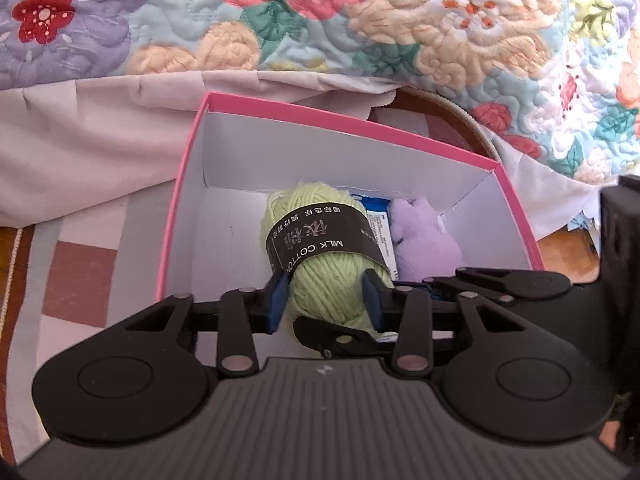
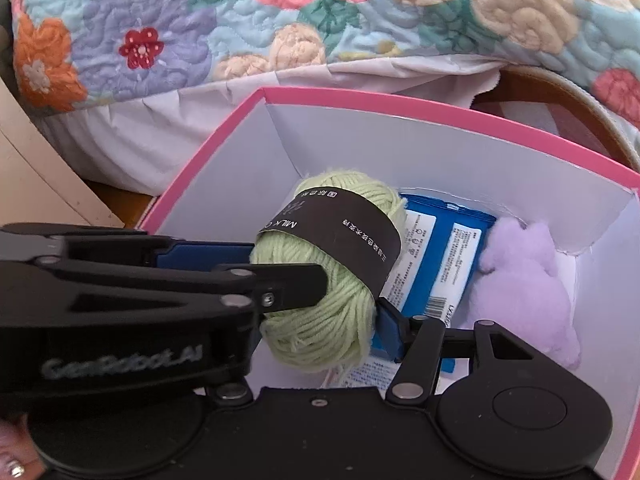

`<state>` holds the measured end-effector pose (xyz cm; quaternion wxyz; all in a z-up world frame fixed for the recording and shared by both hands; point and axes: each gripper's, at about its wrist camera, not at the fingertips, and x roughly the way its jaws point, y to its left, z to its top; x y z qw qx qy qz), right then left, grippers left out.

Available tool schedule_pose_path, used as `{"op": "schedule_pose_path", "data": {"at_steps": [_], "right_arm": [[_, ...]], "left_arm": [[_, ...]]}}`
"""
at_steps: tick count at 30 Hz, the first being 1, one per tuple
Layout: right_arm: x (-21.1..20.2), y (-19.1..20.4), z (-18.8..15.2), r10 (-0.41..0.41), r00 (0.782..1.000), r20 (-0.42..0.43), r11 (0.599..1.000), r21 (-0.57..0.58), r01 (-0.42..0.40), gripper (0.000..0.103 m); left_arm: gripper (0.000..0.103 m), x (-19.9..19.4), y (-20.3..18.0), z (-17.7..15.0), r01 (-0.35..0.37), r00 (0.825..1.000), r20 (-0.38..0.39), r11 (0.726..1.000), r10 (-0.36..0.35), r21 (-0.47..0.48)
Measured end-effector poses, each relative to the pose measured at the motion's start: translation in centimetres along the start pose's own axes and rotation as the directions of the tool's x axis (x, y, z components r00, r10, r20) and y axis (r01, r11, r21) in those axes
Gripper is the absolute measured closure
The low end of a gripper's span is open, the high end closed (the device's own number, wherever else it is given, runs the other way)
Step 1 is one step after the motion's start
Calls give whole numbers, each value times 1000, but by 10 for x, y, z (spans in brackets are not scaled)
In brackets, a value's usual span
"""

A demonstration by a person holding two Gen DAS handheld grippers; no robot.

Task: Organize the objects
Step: 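Lower the yarn ball into the box beside the blue pack, then open the left gripper to release the yarn ball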

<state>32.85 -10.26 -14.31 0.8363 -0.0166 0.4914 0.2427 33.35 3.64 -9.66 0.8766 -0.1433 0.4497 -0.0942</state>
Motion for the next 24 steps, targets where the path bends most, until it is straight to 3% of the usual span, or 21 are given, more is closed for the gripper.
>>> {"op": "schedule_pose_path", "data": {"at_steps": [2,7,9,11,13,18,24], "right_arm": [[5,1,0,16,1000,-10,1000,4,-16,34],[0,-1,-4,87,996,-4,996,23,-87,33],[-5,-1,-6,60,998,13,998,16,-60,45],[-3,-1,-6,12,1000,-12,1000,23,-11,63],[1,-1,-7,-5,1000,-15,1000,28,5,71],[15,-3,-3,-24,1000,-3,999,45,24,74],[17,0,1,8,1000,-3,999,50,-8,71]], "left_arm": [[78,1,3,-1,-17,1000,-10,1000,17,4],[81,3,6,-2,-53,999,8,999,53,11],[81,3,6,-3,-56,998,14,998,55,6],[82,6,5,-4,-62,998,14,998,62,4],[82,7,3,-6,-81,997,19,997,81,8],[82,4,5,-5,-77,997,32,997,77,-6],[83,-4,7,-6,-71,997,39,997,71,-19]]}}
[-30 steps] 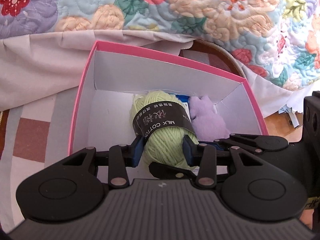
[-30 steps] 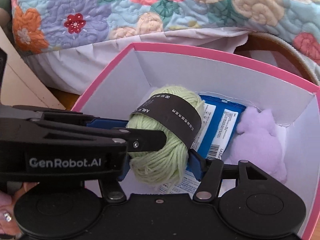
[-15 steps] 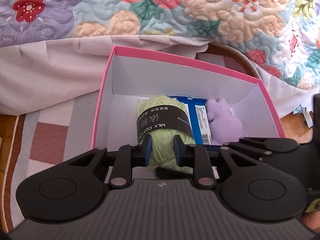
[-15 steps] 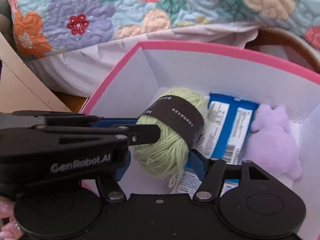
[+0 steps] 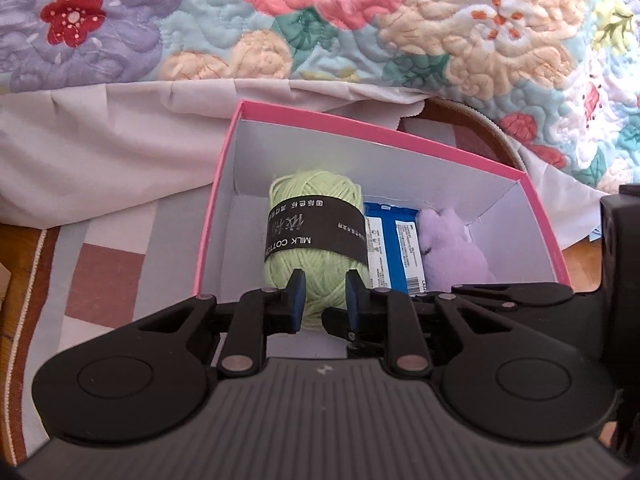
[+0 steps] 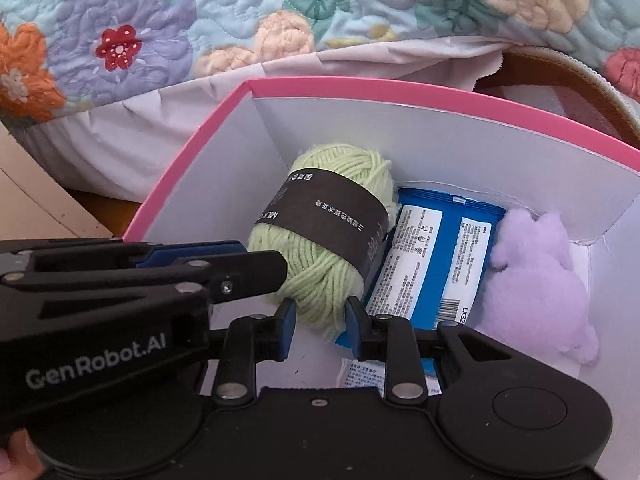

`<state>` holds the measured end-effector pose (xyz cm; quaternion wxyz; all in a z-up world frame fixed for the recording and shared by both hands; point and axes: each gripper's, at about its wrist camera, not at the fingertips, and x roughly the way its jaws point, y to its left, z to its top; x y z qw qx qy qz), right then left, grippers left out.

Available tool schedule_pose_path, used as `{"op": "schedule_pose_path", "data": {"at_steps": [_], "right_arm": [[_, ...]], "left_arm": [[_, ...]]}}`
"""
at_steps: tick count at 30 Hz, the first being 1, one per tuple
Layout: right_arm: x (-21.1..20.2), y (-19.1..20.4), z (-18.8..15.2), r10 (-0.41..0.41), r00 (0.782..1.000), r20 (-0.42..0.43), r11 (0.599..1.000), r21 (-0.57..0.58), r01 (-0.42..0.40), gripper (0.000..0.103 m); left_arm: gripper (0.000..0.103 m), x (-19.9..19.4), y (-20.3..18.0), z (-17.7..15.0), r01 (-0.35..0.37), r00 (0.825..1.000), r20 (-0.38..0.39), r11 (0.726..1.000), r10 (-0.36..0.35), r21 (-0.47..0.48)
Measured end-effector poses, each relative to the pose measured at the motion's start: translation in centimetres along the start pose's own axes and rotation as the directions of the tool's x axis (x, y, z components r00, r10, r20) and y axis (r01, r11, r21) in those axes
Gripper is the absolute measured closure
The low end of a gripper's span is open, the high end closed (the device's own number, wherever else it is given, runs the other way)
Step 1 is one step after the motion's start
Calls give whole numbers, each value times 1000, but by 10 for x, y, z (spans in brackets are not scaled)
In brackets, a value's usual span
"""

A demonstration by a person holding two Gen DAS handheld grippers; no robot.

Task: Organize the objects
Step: 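Open the left gripper to release the yarn ball, then withdraw the left gripper up and back from the box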

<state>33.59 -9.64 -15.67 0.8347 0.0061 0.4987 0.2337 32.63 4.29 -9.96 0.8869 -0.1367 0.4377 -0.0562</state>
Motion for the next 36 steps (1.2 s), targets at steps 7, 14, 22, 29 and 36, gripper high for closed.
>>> {"op": "schedule_pose_path", "data": {"at_steps": [7,14,22,29,36], "right_arm": [[-35,-2,-18,-9,998,57,999,-37,11,66],[-74,4,-31,-20,994,112,995,-91,30,62],[-101,12,-39,-55,992,118,993,-101,67,62],[-128,22,-44,-74,992,102,992,-98,84,53],[-168,24,-54,-114,988,104,987,-105,125,46]], "left_arm": [[82,-9,1,-4,4,999,-45,999,-5,-41],[82,-33,-5,-7,-21,999,-41,999,20,-31],[73,-63,-12,-10,-41,995,-91,999,40,-18],[51,-99,-30,-17,-80,991,-109,996,83,32],[34,-131,-49,-24,-105,987,-108,989,116,100]]}}
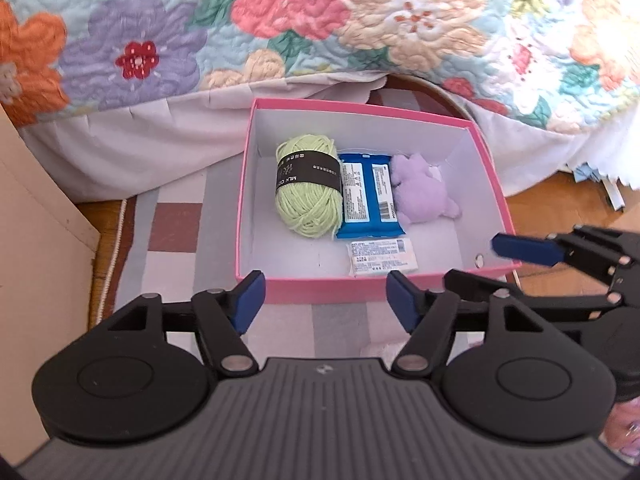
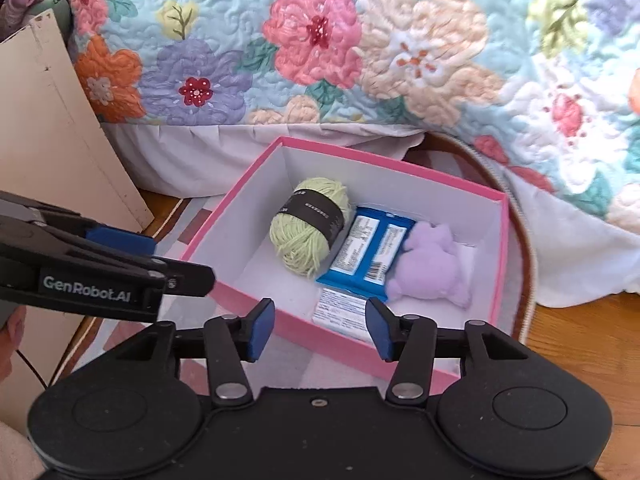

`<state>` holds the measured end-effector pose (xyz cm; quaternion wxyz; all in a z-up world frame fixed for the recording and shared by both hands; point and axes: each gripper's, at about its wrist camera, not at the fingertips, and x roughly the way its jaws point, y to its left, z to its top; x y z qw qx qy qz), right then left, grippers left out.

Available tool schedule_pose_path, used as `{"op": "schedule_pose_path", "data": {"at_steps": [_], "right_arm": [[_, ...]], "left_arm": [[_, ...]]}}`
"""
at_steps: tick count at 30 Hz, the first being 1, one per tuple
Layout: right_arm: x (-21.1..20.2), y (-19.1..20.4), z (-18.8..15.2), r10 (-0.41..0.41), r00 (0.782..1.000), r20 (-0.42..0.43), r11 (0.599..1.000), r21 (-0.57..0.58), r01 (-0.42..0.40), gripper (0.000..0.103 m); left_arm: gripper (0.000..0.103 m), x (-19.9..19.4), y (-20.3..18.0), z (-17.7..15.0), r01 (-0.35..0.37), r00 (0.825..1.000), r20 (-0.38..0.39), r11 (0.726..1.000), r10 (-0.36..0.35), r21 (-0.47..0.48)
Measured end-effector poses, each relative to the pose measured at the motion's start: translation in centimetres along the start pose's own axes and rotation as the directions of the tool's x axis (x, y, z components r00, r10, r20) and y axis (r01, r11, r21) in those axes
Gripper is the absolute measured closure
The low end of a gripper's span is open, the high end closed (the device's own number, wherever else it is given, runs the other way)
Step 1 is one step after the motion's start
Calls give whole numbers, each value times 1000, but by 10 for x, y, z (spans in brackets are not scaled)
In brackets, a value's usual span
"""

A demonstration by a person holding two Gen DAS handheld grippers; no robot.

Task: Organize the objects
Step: 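Withdraw the left gripper up and back from the box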

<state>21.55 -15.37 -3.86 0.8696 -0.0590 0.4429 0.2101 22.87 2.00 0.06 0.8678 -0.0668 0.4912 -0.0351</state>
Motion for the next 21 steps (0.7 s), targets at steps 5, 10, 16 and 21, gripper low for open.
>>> {"op": "schedule_pose_path", "data": {"at_steps": [5,10,16,21], "right_arm": [[-28,-3,-6,-16,1000,19,1000,12,16,41],[-50,0,-15,-12,999,40,1000,-17,13,41],[-71,5,-24,9,998,63,999,-32,-7,37],[-83,10,-32,9,997,72,999,-31,-7,35]], "left_arm": [[28,-20,-8,-10,-30,1000,-7,999,31,36],[26,-39,-9,-24,-18,1000,-9,999,19,45],[22,-57,-9,-36,-20,1000,5,999,20,45],[19,-66,-11,-42,-13,1000,2,998,13,62]]}}
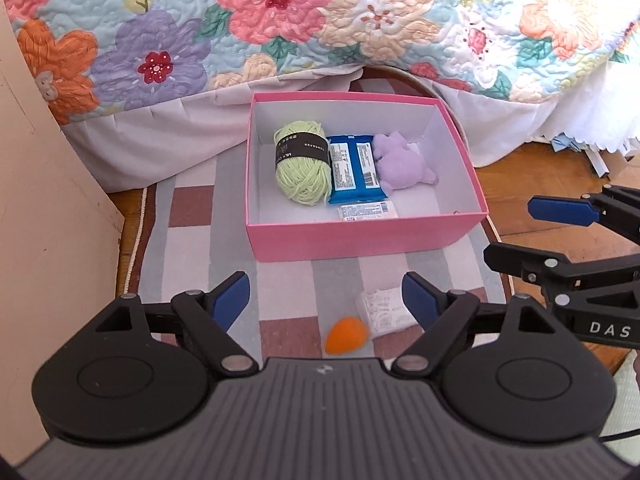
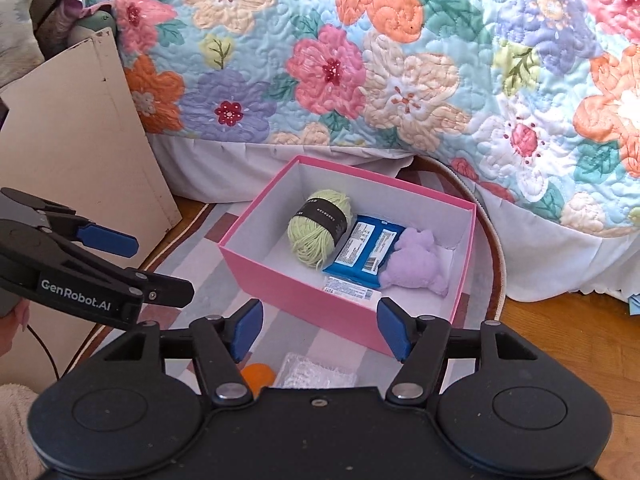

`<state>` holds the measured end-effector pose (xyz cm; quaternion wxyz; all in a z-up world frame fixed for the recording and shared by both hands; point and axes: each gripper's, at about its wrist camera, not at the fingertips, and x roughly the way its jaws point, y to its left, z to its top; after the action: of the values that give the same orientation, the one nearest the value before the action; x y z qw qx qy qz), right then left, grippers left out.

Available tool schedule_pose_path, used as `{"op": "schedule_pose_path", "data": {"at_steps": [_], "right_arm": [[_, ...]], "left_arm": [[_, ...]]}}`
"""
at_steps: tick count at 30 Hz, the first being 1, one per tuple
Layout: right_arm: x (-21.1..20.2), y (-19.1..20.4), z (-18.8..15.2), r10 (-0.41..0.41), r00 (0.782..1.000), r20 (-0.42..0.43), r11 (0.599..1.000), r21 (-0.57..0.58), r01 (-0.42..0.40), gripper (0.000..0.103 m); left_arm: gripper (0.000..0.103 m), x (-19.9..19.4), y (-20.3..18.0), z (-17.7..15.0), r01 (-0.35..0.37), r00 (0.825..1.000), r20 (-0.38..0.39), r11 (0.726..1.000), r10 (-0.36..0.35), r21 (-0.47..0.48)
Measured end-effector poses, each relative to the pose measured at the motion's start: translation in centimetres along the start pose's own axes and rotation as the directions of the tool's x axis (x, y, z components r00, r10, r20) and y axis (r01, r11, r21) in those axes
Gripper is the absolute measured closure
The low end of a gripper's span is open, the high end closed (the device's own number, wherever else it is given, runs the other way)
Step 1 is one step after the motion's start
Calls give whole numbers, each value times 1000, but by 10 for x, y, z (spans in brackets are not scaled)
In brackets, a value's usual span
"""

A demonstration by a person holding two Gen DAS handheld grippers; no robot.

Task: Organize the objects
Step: 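Withdraw the left gripper up and back from the box, then move the open left gripper down toward the clear floss box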

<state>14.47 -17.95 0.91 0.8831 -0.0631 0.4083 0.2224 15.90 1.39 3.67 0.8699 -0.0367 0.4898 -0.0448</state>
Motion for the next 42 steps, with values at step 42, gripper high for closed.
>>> {"op": "schedule_pose_path", "data": {"at_steps": [42], "right_arm": [[-7,21,-86,79,993,-84,996,-23,-81,20]], "left_arm": [[7,22,-4,-65,63,998,-6,997,-63,-38]]}}
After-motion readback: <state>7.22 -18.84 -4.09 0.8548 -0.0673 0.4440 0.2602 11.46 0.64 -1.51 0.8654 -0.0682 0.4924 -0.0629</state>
